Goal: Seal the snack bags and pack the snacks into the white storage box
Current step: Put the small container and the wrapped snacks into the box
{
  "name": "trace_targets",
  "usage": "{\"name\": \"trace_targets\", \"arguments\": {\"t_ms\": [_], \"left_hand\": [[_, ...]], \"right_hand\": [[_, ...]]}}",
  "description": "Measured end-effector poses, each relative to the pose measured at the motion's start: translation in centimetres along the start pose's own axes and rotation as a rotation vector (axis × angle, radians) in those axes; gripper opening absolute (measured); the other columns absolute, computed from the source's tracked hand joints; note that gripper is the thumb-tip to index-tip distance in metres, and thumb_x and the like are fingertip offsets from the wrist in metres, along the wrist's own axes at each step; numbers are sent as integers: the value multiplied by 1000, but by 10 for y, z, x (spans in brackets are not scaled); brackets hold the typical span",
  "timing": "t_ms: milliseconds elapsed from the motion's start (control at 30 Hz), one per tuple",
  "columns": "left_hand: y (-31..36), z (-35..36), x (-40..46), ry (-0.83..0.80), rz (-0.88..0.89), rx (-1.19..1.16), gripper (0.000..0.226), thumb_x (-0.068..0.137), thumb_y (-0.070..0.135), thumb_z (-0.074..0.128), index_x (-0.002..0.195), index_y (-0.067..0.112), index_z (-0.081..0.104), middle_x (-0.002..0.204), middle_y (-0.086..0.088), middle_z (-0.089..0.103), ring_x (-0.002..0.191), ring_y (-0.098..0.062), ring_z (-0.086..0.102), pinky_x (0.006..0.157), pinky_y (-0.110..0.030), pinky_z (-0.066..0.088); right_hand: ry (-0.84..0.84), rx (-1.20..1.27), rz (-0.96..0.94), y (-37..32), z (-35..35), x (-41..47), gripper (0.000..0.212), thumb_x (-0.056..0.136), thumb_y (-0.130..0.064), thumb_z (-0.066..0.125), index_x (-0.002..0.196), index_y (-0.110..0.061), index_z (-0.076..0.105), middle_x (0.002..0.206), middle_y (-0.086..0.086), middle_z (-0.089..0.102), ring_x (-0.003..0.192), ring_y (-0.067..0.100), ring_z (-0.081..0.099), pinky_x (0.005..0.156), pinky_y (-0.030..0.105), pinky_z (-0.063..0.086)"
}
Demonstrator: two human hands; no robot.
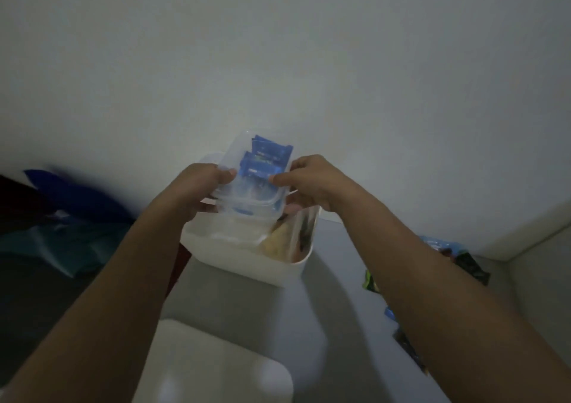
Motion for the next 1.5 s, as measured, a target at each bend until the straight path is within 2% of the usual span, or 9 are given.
{"name": "trace_targets", "arguments": {"t_ms": [300, 500, 600, 767, 867, 967, 1067, 1200, 1500], "left_hand": [[-69, -28, 85, -3, -258, 257, 37, 93, 10, 53, 129, 0, 49, 135, -22, 49, 121, -39, 51, 88, -48, 48], [-103, -25, 121, -87, -379, 389, 42, 88, 11, 62, 128, 1, 50, 127, -18, 55, 98, -30, 55, 82, -48, 53], [-107, -24, 133, -20, -167, 607, 36, 88, 12, 61, 120, -2, 55, 119, -18, 60, 103, -31, 58, 90, -43, 51], [-90, -39, 126, 608, 517, 621, 27, 88, 6, 54, 112, 3, 64, 110, -15, 68, 103, -30, 58, 86, -30, 42], [-95, -49, 132, 608, 363, 612, 27, 90, 5, 50, 112, -2, 64, 114, -19, 66, 109, -36, 57, 89, -38, 45], [-98, -57, 140, 431, 219, 565, 24, 89, 5, 48, 77, -8, 65, 75, -18, 65, 76, -37, 64, 56, -33, 47], [-99, -61, 144, 384, 187, 486, 24, 87, 7, 50, 79, -7, 68, 80, -25, 70, 74, -39, 68, 70, -46, 58], [-94, -56, 135, 375, 188, 549, 19, 91, 9, 48, 76, 5, 60, 81, -24, 65, 75, -39, 62, 60, -32, 45], [-52, 13, 92, 397, 414, 536, 51, 77, 17, 54, 123, -4, 57, 126, -23, 59, 117, -37, 54, 104, -38, 39]], "right_hand": [[-37, 126, 215, 60, 94, 92, 34, 76, 0, 73, 106, 0, 57, 86, 12, 62, 66, 29, 67, 57, 39, 61], [-43, 154, 301, 100, 109, 118, 37, 78, 9, 66, 112, 4, 55, 102, 17, 59, 81, 32, 63, 59, 40, 58], [-48, 151, 316, 111, 116, 124, 39, 76, 10, 65, 113, 1, 56, 108, 18, 61, 91, 35, 64, 66, 47, 60], [-97, 243, 353, 117, 123, 131, 49, 74, 12, 65, 120, -3, 54, 119, 19, 60, 96, 40, 64, 77, 56, 57], [-113, 202, 338, 108, 127, 130, 49, 78, 10, 65, 124, 1, 51, 121, 19, 58, 104, 41, 62, 75, 48, 58], [-158, 64, 306, 101, 130, 126, 38, 85, 0, 64, 121, 1, 52, 105, 14, 54, 101, 35, 61, 81, 44, 56], [-213, -55, 284, 98, 128, 122, 42, 89, -10, 62, 128, -3, 47, 109, 14, 53, 102, 29, 56, 92, 48, 53], [-187, -174, 292, 93, 117, 115, 53, 88, -22, 65, 133, -8, 42, 128, 17, 52, 115, 33, 55, 91, 45, 54], [-71, -111, 135, 58, 37, 77, 30, 84, -16, 69, 110, -2, 62, 104, 16, 63, 94, 32, 68, 78, 43, 60]]}}
Point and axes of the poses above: each hand's wrist, its own x-axis towards the middle knuckle, its own z-axis out of the palm, y = z × x, the point moved 1 cm from there along x, towards the middle knuckle
